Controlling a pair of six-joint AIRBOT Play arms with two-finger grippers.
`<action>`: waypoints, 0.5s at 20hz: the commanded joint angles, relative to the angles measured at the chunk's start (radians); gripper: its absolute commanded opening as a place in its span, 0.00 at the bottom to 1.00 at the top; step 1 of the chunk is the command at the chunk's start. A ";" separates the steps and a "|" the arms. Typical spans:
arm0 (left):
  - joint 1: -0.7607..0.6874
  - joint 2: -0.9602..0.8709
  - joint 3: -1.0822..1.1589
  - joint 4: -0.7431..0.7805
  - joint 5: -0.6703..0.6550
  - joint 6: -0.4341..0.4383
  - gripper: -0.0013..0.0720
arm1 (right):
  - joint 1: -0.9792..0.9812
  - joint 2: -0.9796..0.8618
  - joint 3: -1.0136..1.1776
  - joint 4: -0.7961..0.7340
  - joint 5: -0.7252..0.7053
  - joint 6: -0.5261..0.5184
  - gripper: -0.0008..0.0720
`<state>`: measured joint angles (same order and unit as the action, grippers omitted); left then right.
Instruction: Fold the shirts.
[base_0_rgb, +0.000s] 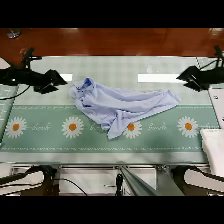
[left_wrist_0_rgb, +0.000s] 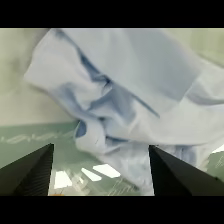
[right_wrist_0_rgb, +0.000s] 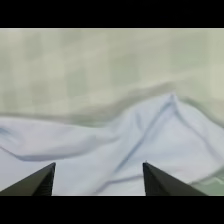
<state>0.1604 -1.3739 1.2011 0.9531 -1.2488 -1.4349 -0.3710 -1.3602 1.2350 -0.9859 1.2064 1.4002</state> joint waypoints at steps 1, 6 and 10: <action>0.058 0.026 -0.095 0.064 -0.211 -0.019 0.98 | -0.165 0.066 -0.103 -0.116 0.132 -0.032 0.88; -0.119 0.073 -0.466 -0.236 -0.004 0.122 0.98 | -0.237 0.272 -0.607 0.228 -0.034 -0.216 0.88; -0.331 0.051 -0.529 -0.351 0.266 0.110 0.98 | -0.230 0.327 -0.713 0.298 -0.035 -0.262 0.88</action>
<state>-0.0460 -1.3144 0.7387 0.7139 -1.1656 -1.3376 -0.5911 -1.0805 0.6235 -0.7719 1.1831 1.1957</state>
